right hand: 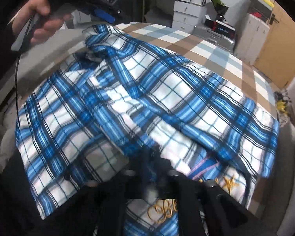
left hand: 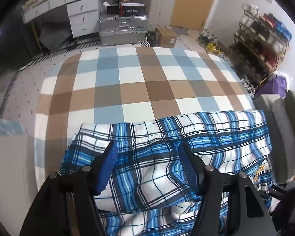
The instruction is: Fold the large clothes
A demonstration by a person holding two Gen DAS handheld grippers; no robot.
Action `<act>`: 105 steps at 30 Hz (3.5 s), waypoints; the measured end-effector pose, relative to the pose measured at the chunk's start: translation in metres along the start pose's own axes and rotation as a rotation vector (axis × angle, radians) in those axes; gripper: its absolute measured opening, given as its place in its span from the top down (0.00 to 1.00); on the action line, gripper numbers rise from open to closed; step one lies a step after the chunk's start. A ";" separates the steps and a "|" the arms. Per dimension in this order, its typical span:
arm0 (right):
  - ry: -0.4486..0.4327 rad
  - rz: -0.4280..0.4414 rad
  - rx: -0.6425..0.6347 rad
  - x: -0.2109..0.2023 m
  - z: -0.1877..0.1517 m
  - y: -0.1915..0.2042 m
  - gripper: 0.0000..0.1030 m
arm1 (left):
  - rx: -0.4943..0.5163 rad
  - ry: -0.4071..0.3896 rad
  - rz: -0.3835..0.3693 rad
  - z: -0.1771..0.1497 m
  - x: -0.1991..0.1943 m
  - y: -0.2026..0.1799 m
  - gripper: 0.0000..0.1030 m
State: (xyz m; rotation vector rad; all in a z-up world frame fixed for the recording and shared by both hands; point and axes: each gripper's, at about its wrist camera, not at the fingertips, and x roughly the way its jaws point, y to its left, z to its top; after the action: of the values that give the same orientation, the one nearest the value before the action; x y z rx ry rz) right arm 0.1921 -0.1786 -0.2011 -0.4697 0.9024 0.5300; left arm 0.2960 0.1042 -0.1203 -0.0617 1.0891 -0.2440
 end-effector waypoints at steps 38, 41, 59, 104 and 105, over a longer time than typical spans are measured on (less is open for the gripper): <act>-0.011 0.318 0.136 -0.036 0.020 -0.023 0.45 | -0.001 0.176 -0.045 -0.067 0.040 0.014 0.41; -0.175 0.332 0.232 -0.062 0.039 -0.063 0.36 | -0.018 0.070 -0.114 -0.052 0.007 0.019 0.41; 0.041 -0.058 0.466 0.050 0.080 -0.137 0.43 | 0.026 0.118 -0.112 -0.012 0.028 -0.028 0.40; -0.066 -0.090 0.320 0.076 0.100 -0.135 0.45 | 0.120 -0.054 -0.005 -0.015 0.005 0.012 0.40; -0.049 -0.090 0.291 0.078 0.095 -0.121 0.45 | 0.142 -0.027 -0.004 -0.019 0.013 0.005 0.40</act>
State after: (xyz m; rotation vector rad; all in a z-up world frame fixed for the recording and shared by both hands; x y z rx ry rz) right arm 0.3639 -0.1986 -0.1952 -0.2309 0.8896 0.3196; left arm 0.2861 0.1074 -0.1414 0.0599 1.0422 -0.3232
